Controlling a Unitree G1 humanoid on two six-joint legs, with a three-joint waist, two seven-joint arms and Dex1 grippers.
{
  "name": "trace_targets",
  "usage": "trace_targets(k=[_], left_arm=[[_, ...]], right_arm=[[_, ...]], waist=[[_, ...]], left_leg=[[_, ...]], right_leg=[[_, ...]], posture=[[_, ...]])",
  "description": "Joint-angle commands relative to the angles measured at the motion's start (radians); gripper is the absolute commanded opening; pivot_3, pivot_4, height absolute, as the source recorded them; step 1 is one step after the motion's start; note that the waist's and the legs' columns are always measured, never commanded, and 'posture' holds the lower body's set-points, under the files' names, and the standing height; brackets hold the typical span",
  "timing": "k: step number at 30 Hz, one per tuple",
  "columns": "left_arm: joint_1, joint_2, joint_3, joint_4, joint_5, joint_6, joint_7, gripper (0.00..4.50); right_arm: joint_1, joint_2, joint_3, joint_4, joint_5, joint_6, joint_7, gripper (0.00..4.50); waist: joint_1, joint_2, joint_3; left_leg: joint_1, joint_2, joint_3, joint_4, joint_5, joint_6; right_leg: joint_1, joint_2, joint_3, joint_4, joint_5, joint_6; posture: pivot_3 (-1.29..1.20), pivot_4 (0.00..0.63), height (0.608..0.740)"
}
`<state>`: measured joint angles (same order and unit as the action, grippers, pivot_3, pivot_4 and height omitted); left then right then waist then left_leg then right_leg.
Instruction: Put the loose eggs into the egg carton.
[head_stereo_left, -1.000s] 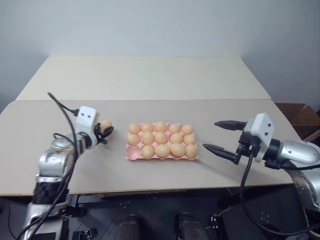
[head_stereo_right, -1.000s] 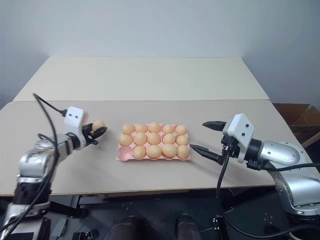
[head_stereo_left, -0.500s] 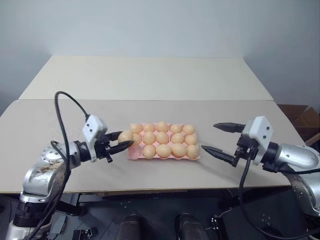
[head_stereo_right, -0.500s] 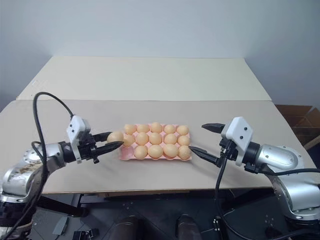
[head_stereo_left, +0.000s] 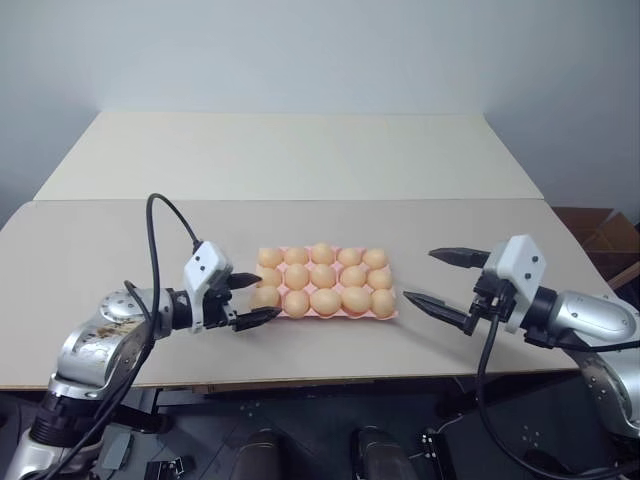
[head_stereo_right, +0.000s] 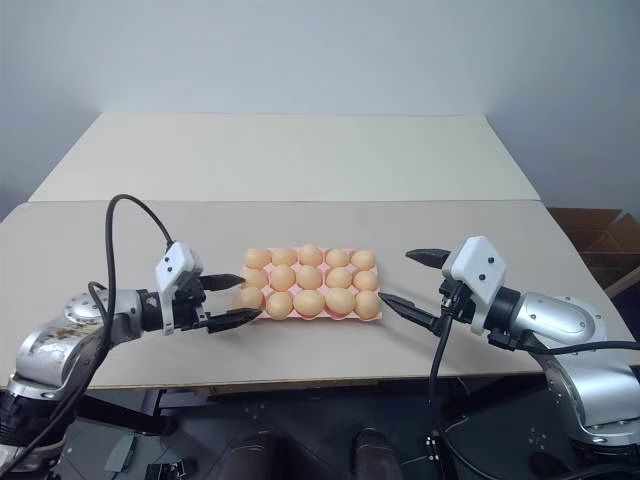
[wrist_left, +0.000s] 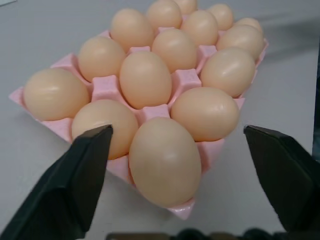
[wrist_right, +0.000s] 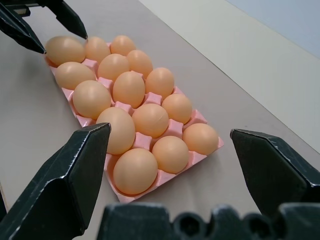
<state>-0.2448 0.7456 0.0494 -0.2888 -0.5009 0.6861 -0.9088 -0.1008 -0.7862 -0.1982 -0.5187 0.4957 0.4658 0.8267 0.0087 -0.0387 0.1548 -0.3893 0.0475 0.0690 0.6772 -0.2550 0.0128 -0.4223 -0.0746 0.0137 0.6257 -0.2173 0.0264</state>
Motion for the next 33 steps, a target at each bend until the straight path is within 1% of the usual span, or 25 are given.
trace_targets(k=[1,6,8,12,17,21,25,33], left_arm=[[0.016,0.034,0.091,-0.023,-0.023,-0.042,-0.018,4.48],[0.100,0.082,0.250,0.069,-0.017,-0.243,-0.125,4.48],[0.130,0.097,0.300,0.100,-0.021,-0.286,-0.151,4.48],[0.202,0.121,0.393,0.124,-0.050,-0.307,-0.199,4.48],[0.328,0.132,0.489,0.069,-0.114,-0.287,-0.267,4.48],[0.377,0.120,0.515,0.019,-0.128,-0.270,-0.230,4.48],[0.371,0.121,0.506,-0.010,-0.142,-0.238,-0.194,4.48],[0.380,0.124,0.529,-0.055,-0.187,-0.201,-0.164,4.48]], right_arm=[[-0.007,-0.003,-0.023,-0.023,0.019,-0.006,-0.001,4.50],[-0.018,-0.009,-0.031,0.007,0.022,-0.021,0.024,4.50],[-0.024,-0.011,-0.033,0.022,0.021,-0.027,0.037,4.50],[-0.038,-0.017,-0.037,0.055,0.026,-0.036,0.074,4.50],[-0.059,-0.027,-0.048,0.098,0.035,-0.041,0.120,4.50],[-0.051,-0.027,-0.051,0.104,0.044,-0.044,0.144,4.50],[-0.062,-0.024,-0.040,0.112,0.043,-0.045,0.149,4.50],[-0.047,-0.029,-0.051,0.111,0.046,-0.049,0.167,4.50]], waist=[[-0.001,0.000,0.000],[-0.004,0.000,0.000],[-0.005,0.000,0.000],[-0.004,0.000,0.000],[-0.004,0.000,0.000],[0.001,0.000,0.000],[0.002,0.000,0.000],[-0.001,0.000,0.000]], left_leg=[[0.000,0.000,0.000,0.000,0.000,0.000],[0.000,0.001,0.001,0.000,0.000,0.000],[0.000,0.001,0.001,0.000,0.000,0.000],[0.000,0.001,0.001,0.000,0.000,0.000],[0.000,0.002,0.002,-0.001,0.000,0.000],[0.000,0.002,0.001,-0.001,0.000,0.000],[0.001,0.002,0.002,0.000,0.000,0.000],[0.001,0.002,0.002,-0.001,0.000,0.000]], right_leg=[[0.000,0.000,0.000,0.000,0.000,0.000],[-0.001,0.000,0.000,0.000,-0.001,-0.001],[-0.001,0.000,0.000,0.000,-0.001,-0.002],[-0.001,0.000,-0.001,0.000,-0.001,-0.002],[-0.001,-0.001,-0.001,0.000,-0.001,-0.002],[-0.001,-0.001,-0.001,0.000,-0.004,-0.006],[-0.001,-0.001,-0.001,0.001,-0.004,-0.007],[-0.001,0.000,-0.001,0.001,-0.003,-0.005]], posture=[[0.00,0.150,0.740],[0.00,0.150,0.740],[0.00,0.150,0.740],[0.00,0.150,0.740],[0.00,0.150,0.740],[0.00,0.150,0.740],[0.00,0.150,0.740],[0.00,0.150,0.740]])
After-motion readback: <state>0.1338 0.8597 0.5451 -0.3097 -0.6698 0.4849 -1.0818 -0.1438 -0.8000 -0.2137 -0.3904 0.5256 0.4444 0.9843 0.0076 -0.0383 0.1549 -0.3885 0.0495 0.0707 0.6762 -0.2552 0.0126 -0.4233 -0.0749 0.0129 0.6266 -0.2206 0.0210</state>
